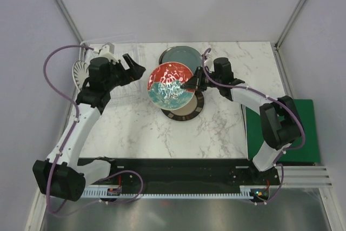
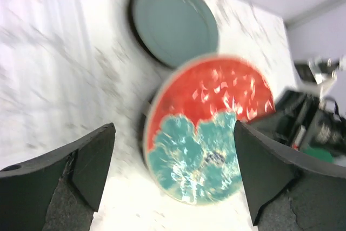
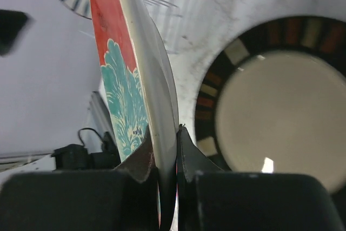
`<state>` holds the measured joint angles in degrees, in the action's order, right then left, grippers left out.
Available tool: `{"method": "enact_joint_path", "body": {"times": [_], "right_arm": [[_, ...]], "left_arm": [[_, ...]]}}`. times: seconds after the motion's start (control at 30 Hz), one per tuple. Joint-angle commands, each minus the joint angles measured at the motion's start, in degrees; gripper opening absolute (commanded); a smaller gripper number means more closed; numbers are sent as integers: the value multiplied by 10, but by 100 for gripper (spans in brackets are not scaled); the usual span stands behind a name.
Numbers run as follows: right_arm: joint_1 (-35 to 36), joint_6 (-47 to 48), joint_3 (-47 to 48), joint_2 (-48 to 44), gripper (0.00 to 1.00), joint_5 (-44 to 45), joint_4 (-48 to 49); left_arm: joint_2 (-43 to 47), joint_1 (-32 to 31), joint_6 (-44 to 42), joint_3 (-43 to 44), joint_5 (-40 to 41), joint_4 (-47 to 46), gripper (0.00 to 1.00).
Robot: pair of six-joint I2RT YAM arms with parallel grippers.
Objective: Unload the plates from the dish rack
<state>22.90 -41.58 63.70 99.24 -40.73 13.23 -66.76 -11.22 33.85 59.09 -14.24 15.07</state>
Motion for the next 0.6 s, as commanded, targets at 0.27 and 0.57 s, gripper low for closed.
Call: {"method": "enact_joint_path", "body": {"times": [0.27, 0.57], "right_arm": [[-36, 91, -41, -32, 0, 65, -108], [-45, 89, -27, 45, 0, 51, -89]], "left_arm": [[44, 34, -269, 112, 419, 49, 100], [-3, 133, -272, 97, 388, 43, 100]]}}
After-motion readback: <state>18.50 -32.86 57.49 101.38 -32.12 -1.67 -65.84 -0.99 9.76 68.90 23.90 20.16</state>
